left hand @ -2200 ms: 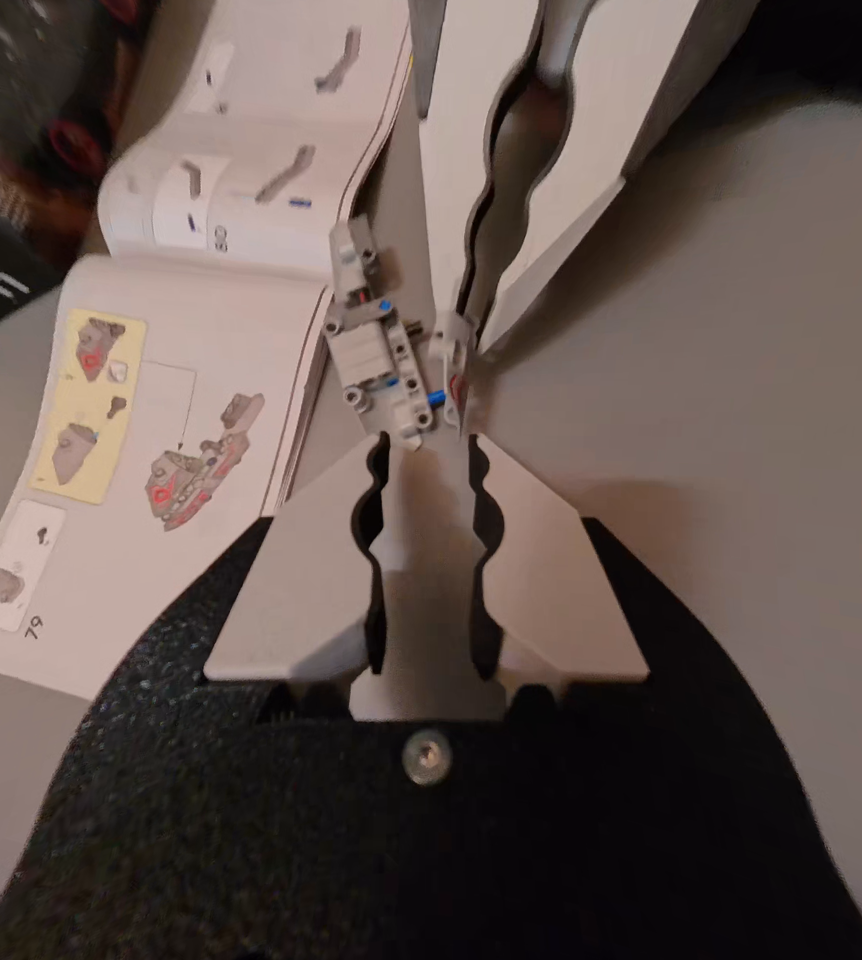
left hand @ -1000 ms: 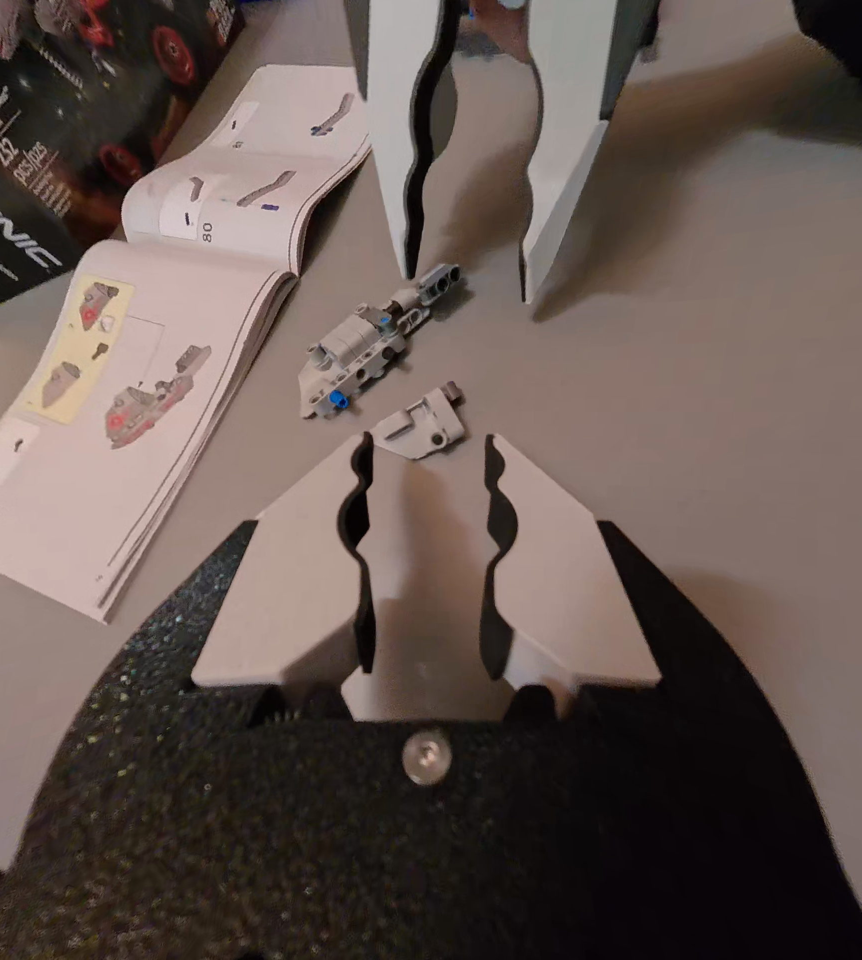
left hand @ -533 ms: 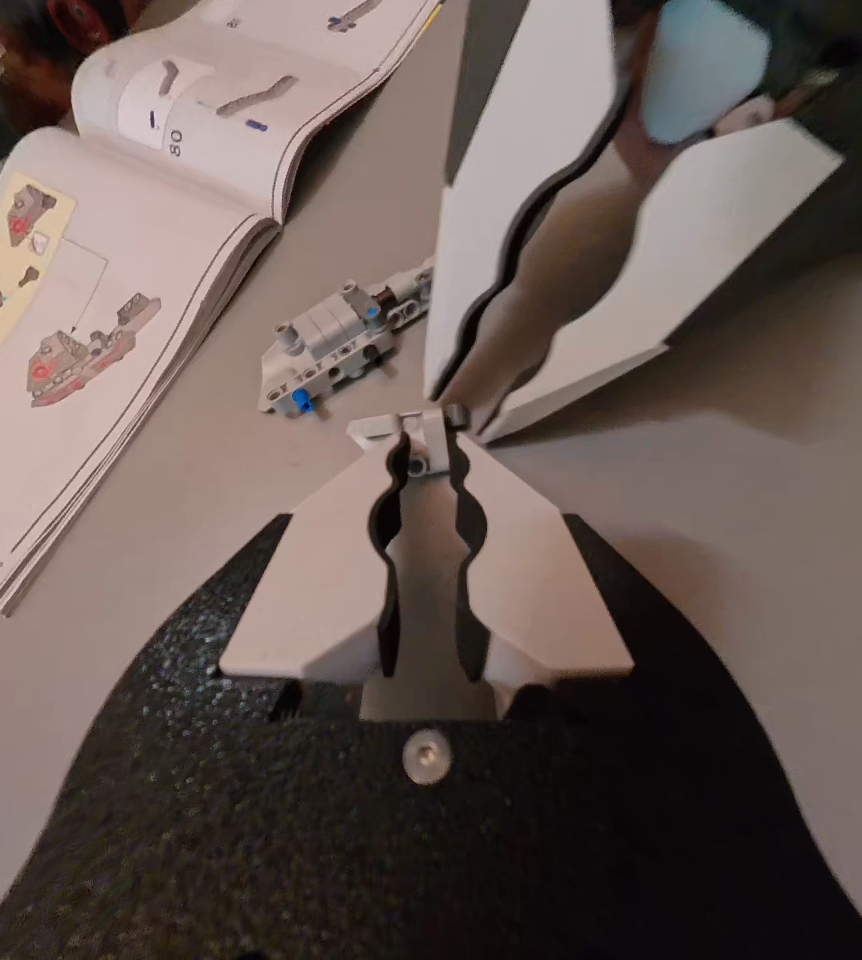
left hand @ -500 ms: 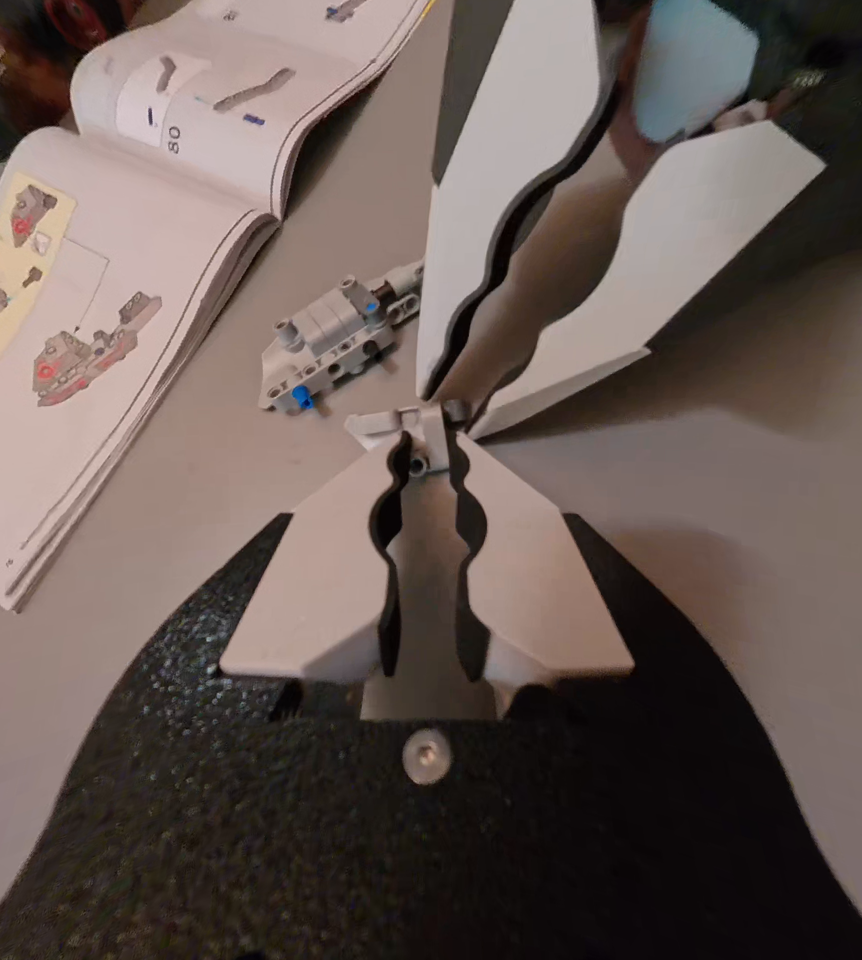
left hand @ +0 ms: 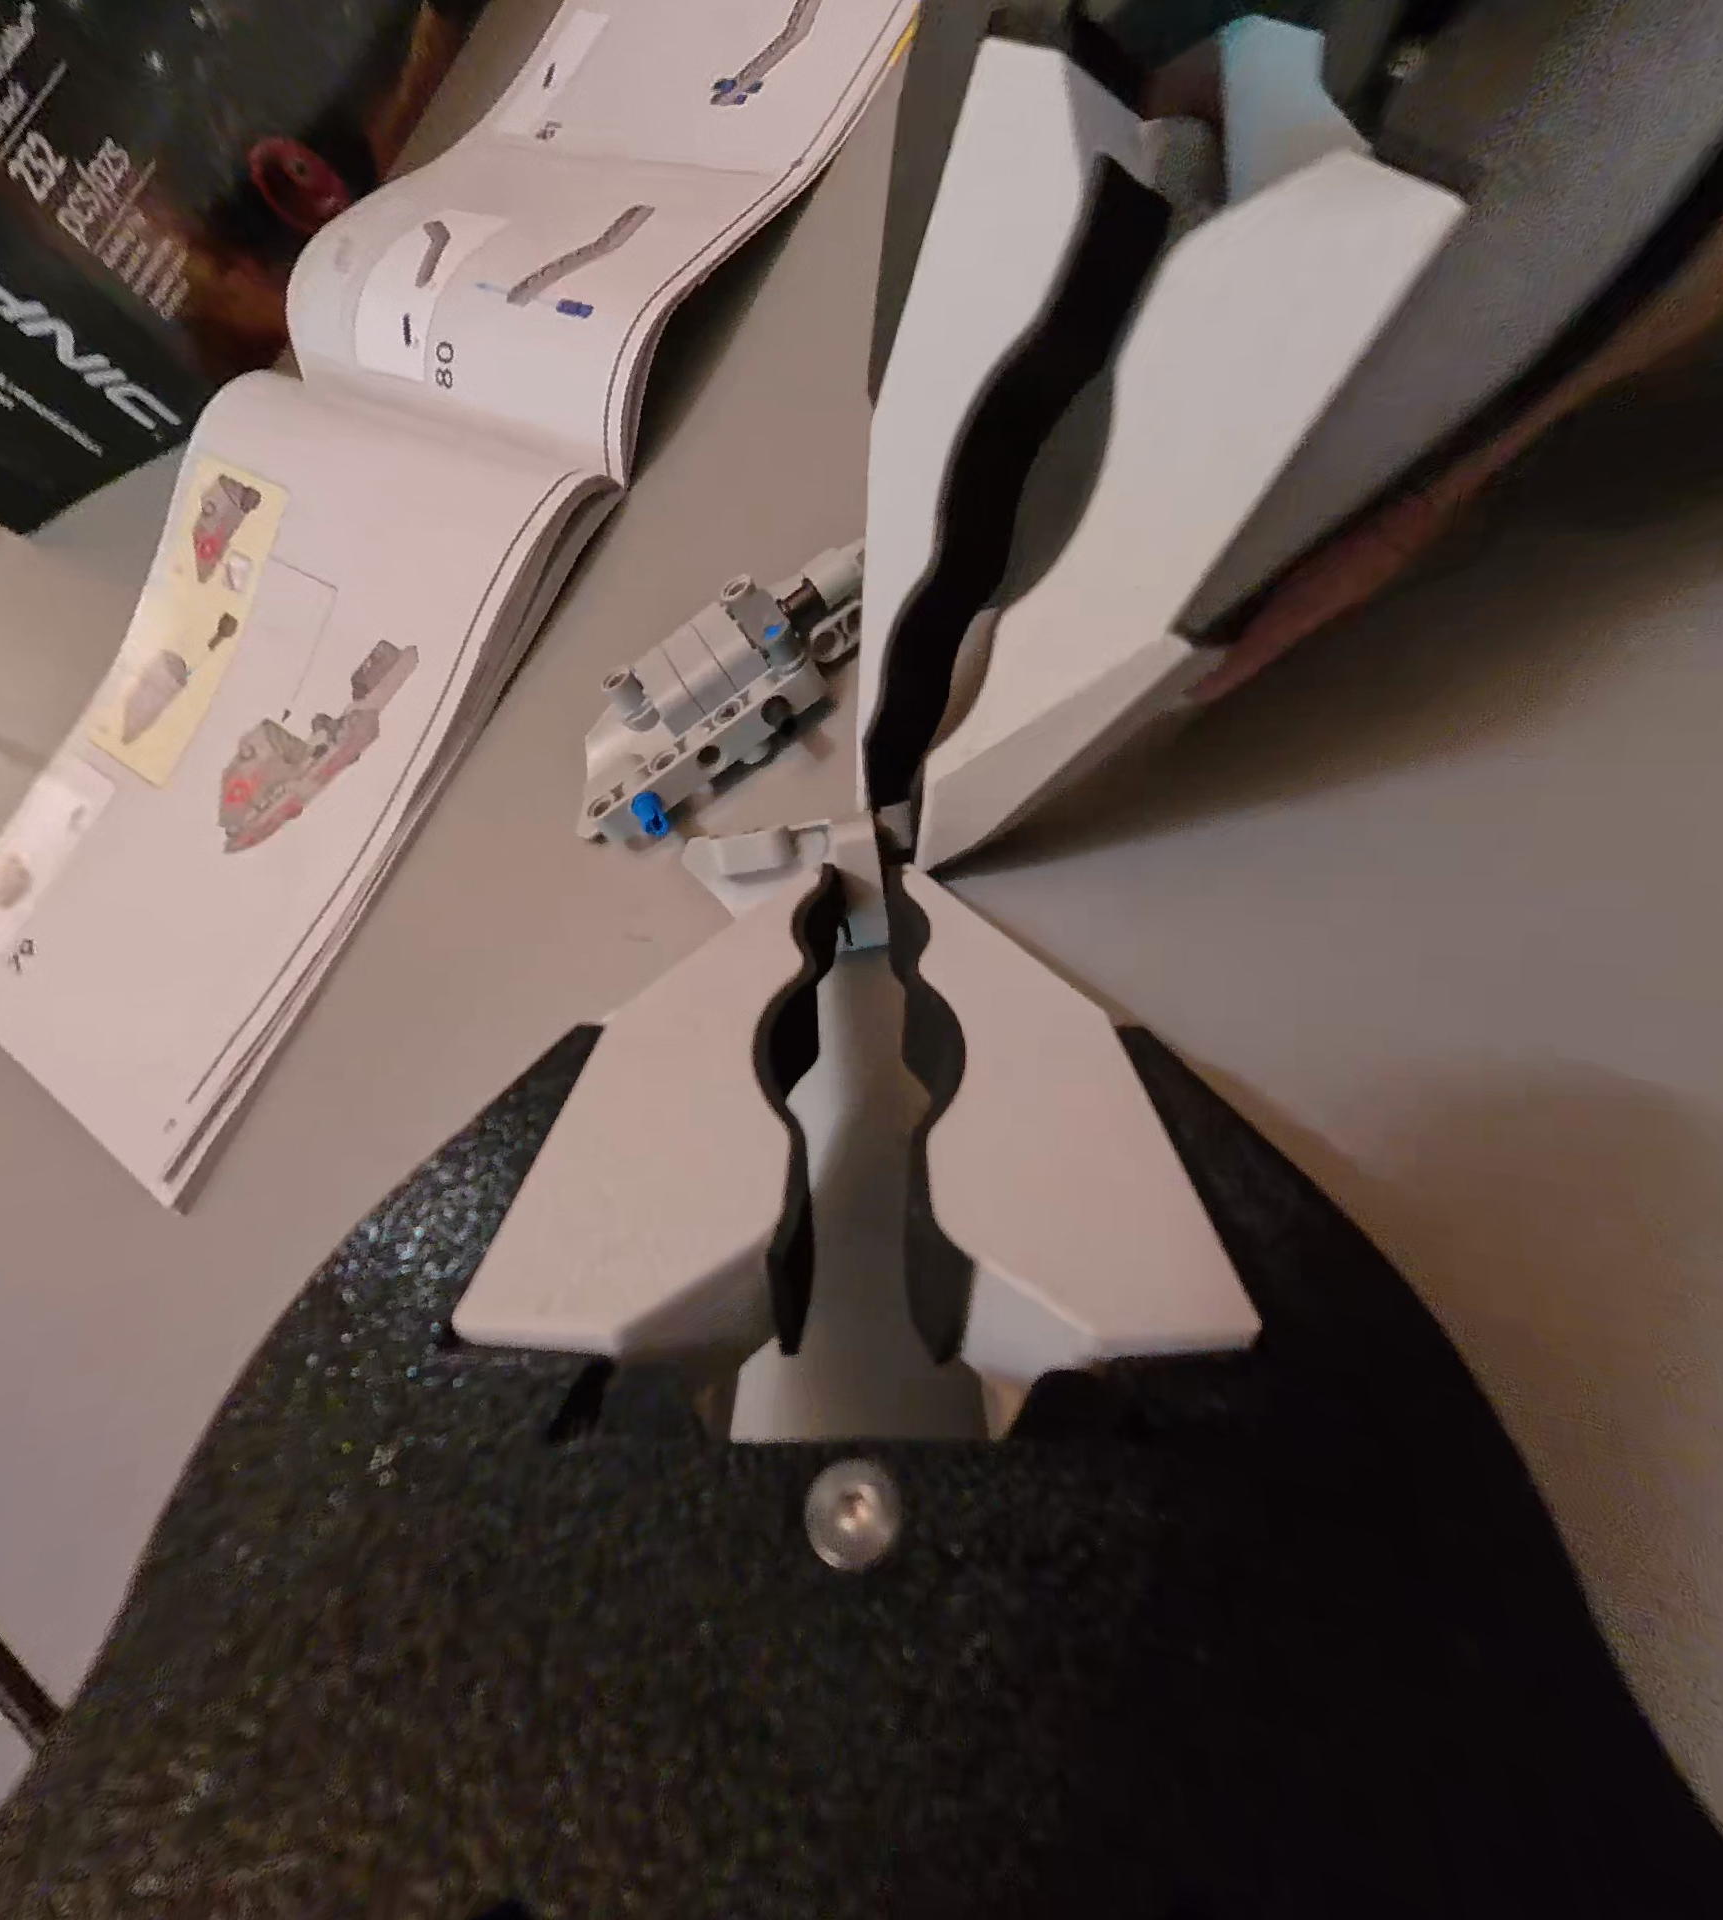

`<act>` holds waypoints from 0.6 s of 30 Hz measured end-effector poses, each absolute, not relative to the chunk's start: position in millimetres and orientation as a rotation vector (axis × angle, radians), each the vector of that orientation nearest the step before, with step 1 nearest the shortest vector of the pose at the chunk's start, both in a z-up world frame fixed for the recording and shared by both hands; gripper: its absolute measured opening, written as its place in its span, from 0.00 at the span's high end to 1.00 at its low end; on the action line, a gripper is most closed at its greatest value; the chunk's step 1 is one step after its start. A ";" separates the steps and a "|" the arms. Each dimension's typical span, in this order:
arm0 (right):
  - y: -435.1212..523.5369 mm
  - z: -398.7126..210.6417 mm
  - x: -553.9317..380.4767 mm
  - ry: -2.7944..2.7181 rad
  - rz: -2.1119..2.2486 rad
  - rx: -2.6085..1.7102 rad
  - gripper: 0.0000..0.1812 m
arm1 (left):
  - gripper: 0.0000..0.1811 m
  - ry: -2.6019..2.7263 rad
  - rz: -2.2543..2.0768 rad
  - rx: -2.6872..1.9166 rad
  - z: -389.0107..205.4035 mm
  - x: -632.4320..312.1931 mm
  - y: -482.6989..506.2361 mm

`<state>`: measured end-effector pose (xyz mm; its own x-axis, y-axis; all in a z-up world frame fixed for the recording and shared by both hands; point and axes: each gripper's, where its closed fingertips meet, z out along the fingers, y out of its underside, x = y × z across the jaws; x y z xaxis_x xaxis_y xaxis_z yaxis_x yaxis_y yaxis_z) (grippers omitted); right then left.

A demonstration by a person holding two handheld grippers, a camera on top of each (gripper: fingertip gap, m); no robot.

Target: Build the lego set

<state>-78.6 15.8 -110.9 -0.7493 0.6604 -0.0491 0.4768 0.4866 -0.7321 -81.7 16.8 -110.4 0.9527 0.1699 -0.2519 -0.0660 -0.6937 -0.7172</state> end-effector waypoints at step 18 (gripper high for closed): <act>15.7 -109.1 -82.1 -2.400 0.965 -0.722 0.95 | 0.97 -0.168 0.187 -2.305 -110.3 -85.1 15.5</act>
